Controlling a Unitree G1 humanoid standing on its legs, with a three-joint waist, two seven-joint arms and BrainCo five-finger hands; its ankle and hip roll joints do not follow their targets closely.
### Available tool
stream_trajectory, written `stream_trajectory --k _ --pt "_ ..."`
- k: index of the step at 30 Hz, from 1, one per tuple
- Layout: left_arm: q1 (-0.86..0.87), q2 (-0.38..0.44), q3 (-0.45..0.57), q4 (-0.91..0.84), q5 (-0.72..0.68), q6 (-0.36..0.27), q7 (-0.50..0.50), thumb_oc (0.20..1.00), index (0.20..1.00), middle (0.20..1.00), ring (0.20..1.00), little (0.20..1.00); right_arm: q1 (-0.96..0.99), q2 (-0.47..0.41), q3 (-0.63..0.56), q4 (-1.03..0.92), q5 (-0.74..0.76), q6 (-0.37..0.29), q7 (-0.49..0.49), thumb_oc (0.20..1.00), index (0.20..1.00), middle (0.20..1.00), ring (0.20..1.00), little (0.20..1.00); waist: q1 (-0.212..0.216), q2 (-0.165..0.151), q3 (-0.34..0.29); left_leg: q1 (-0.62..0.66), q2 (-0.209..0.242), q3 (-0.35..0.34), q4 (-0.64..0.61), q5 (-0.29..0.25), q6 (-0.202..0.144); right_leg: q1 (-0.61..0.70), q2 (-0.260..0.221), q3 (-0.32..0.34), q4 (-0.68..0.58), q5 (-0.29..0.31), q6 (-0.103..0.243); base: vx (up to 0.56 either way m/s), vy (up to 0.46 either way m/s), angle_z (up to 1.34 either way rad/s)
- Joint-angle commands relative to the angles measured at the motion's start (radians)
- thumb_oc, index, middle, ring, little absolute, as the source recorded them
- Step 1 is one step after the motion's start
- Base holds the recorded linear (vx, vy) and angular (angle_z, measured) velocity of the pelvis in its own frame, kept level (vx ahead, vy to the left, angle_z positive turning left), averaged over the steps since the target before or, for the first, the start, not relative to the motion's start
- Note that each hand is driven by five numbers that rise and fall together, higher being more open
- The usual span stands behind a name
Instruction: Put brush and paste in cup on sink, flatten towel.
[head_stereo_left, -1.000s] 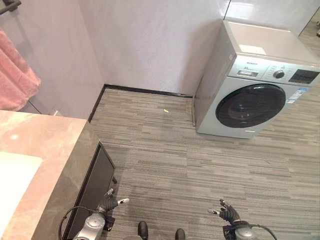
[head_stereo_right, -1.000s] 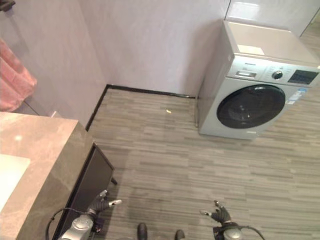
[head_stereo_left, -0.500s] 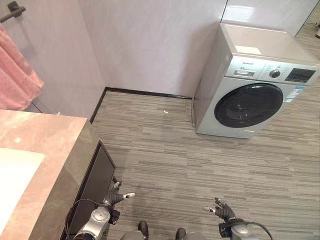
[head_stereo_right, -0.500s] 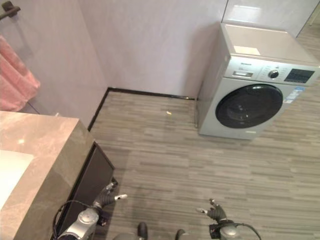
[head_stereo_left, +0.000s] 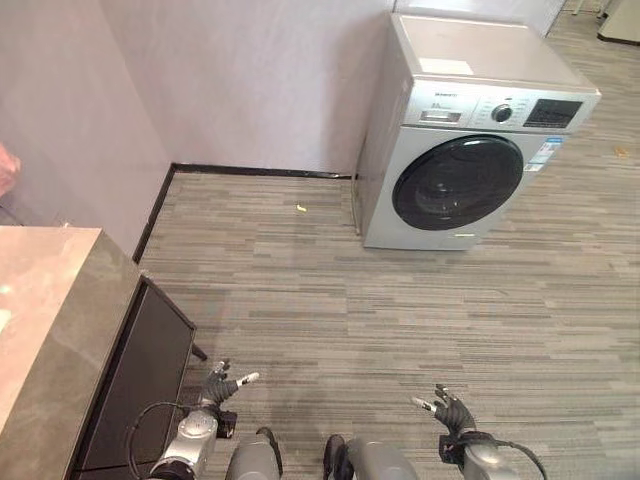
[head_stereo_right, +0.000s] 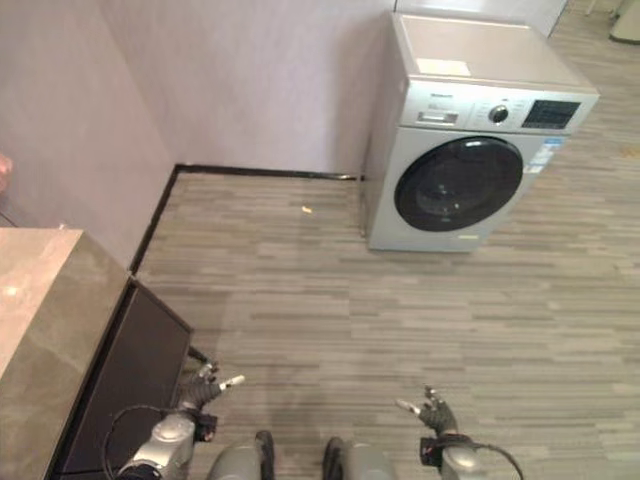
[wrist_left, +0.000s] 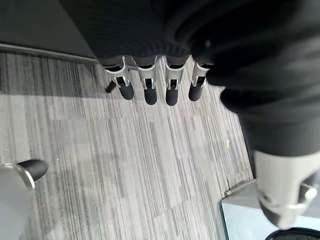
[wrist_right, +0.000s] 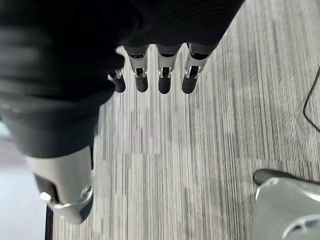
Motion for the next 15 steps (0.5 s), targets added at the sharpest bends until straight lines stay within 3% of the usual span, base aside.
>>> stream_trajectory --k 1,3,5,8,9,12,14,15 --pt "-0.010 -0.007 0.011 -0.034 -0.015 -0.040 0.015 1.000 1.000 1.000 1.000 1.000 0.004 -0.050 -0.022 -0.040 -0.034 -0.016 -0.022 1.000 1.000 1.000 1.000 1.000 0.026 0.006 -0.007 -0.061 -0.047 0.016 -0.101 0.076 0.056 0.153 0.000 0.046 -0.214 0.133 0.129 0.33 0.033 0.44" --pt "0.020 -0.003 0.018 -0.039 -0.005 -0.042 0.014 1.000 1.000 1.000 1.000 1.000 0.006 -0.050 -0.019 -0.042 -0.052 -0.018 -0.018 1.000 1.000 1.000 1.000 1.000 0.050 0.015 -0.017 -0.070 -0.063 -0.040 -0.216 0.109 0.062 0.179 0.015 0.066 -0.244 0.134 0.139 0.30 0.060 -0.20" --pt "0.042 -0.003 0.026 -0.036 0.000 -0.045 0.013 1.000 1.000 1.000 1.000 1.000 0.002 -0.051 -0.015 -0.022 -0.062 -0.022 -0.016 1.000 1.000 1.000 1.000 1.000 0.075 0.029 -0.020 -0.081 -0.054 -0.093 -0.353 0.193 0.044 0.219 0.032 0.078 -0.267 0.116 0.146 0.35 0.069 -0.78" --pt "0.046 0.001 0.030 -0.035 0.019 -0.035 0.011 1.000 1.000 1.000 1.000 1.000 0.002 -0.058 -0.018 -0.042 -0.073 -0.022 -0.016 1.000 1.000 1.000 1.000 1.000 0.090 0.040 -0.025 -0.111 -0.005 -0.002 -0.428 0.236 0.033 0.265 0.037 0.070 -0.284 0.091 0.154 0.35 0.100 -0.25" --pt "0.049 0.004 0.030 -0.038 0.020 -0.035 0.008 1.000 1.000 1.000 1.000 1.000 0.002 -0.055 -0.015 -0.045 -0.076 -0.021 -0.015 1.000 1.000 1.000 1.000 1.000 0.096 0.042 -0.029 -0.100 -0.001 -0.003 -0.424 0.252 0.035 0.265 0.036 0.077 -0.280 0.090 0.156 0.36 0.147 0.13" --pt "0.056 0.011 0.037 -0.021 0.035 -0.034 0.006 1.000 1.000 1.000 1.000 1.000 -0.002 -0.035 -0.005 -0.043 -0.089 -0.010 -0.007 1.000 1.000 1.000 1.000 1.000 0.114 0.026 -0.075 -0.090 -0.039 -0.016 -0.385 0.224 0.068 0.289 0.001 0.086 -0.255 0.077 0.188 0.38 0.212 -0.15" --pt "0.053 0.017 0.037 -0.014 0.044 -0.033 0.006 1.000 1.000 1.000 1.000 1.000 0.000 -0.021 -0.019 -0.040 -0.083 -0.011 -0.001 1.000 1.000 1.000 1.000 1.000 0.116 0.009 -0.101 -0.084 -0.066 0.008 -0.357 0.191 0.091 0.283 -0.037 0.100 -0.190 0.127 0.219 0.34 0.233 -0.29" --pt "0.053 0.017 0.037 -0.014 0.044 -0.033 0.006 1.000 1.000 1.000 1.000 1.000 0.000 -0.021 -0.019 -0.040 -0.083 -0.011 -0.001 1.000 1.000 1.000 1.000 1.000 0.116 0.009 -0.102 -0.085 -0.066 0.008 -0.356 0.191 0.091 0.282 -0.036 0.100 -0.190 0.127 0.219 0.37 0.310 -0.20"
